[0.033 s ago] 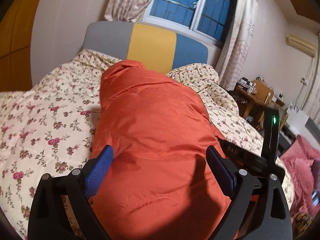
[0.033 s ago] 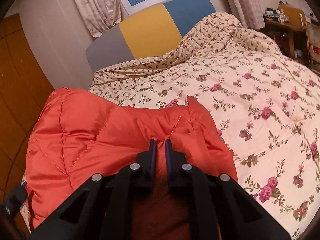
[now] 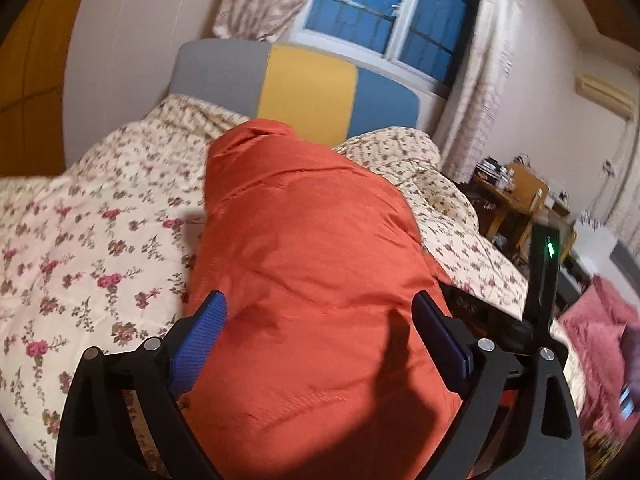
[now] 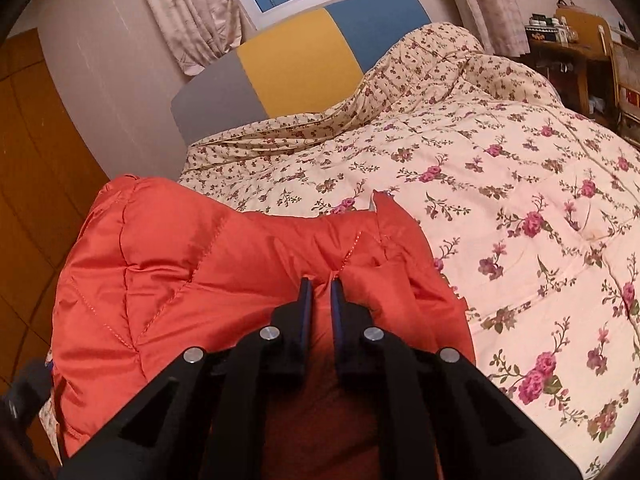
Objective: Fold large clothes
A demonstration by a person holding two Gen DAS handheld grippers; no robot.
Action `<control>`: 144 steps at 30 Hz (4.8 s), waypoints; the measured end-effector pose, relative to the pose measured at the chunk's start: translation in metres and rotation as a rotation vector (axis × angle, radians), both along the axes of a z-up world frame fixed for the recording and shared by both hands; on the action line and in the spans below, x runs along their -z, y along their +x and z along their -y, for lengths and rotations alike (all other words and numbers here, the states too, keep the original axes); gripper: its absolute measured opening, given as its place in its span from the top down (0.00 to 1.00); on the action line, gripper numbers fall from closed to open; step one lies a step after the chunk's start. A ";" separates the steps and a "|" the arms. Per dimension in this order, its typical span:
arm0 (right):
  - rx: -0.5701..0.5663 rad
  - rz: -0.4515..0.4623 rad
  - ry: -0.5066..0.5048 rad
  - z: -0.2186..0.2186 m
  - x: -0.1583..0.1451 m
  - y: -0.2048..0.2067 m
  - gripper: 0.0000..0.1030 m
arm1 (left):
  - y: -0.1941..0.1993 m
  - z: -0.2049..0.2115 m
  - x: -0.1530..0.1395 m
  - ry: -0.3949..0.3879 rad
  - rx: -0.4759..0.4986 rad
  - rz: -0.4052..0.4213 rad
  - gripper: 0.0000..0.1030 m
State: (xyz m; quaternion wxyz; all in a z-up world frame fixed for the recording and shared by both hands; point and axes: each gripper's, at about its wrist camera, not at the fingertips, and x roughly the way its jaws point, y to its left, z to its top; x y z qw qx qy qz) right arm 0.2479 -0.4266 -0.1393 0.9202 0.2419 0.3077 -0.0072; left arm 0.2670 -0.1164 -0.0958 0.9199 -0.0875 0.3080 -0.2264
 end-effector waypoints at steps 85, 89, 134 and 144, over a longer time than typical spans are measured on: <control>-0.149 -0.065 -0.108 -0.018 0.004 0.068 0.68 | 0.087 0.038 0.049 0.122 -0.189 -0.059 0.03; -0.144 -0.055 -0.112 -0.018 0.002 0.066 0.66 | 0.085 0.035 0.049 0.110 -0.185 -0.048 0.03; 0.033 -0.053 -0.198 -0.023 -0.041 -0.064 0.20 | -0.014 -0.026 0.035 0.087 -0.092 -0.106 0.03; 0.004 -0.085 -0.197 -0.028 -0.043 -0.076 0.10 | -0.022 -0.037 0.037 0.041 -0.024 -0.170 0.03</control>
